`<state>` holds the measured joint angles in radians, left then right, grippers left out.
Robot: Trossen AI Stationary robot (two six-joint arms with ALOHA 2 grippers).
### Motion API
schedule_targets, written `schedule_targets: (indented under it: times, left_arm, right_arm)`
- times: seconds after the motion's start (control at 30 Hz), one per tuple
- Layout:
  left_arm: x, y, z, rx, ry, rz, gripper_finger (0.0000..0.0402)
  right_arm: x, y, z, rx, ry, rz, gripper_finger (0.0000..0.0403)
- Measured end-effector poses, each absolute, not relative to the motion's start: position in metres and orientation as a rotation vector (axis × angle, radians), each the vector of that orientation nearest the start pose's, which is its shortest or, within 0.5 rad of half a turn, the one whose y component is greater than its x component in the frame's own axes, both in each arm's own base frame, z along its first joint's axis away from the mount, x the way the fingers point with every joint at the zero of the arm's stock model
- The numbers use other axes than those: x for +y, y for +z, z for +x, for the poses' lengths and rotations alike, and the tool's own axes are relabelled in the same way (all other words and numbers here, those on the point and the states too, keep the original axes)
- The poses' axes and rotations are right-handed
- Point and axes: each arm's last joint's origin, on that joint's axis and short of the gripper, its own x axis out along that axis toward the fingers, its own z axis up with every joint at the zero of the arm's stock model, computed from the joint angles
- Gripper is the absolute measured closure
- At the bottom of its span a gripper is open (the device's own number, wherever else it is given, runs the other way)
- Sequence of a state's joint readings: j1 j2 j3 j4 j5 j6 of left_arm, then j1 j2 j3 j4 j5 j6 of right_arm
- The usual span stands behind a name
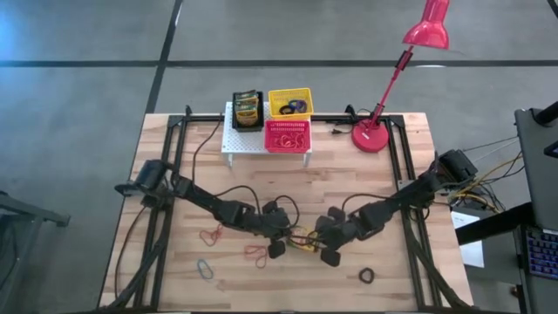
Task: Pick & Place Office Desk Supplies
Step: Put the crayon box into the black bin on the shelf
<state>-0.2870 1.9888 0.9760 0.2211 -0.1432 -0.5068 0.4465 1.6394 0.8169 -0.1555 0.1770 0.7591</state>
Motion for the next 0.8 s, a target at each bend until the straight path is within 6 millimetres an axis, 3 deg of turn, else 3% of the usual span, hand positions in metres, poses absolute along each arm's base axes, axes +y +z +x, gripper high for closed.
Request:
schedule_targets:
  times: [0.43, 0.8]
  left_arm:
    - [-0.1, 0.118, 0.352, 0.818, 0.071, -0.296, 0.0399]
    - [-0.097, 0.132, 0.342, 0.853, 0.137, -0.282, 0.0399]
  right_arm:
    - [0.129, 0.184, 0.301, 0.797, -0.122, 0.355, 0.0394]
    - [0.112, 0.185, 0.311, 0.77, -0.156, 0.345, 0.0394]
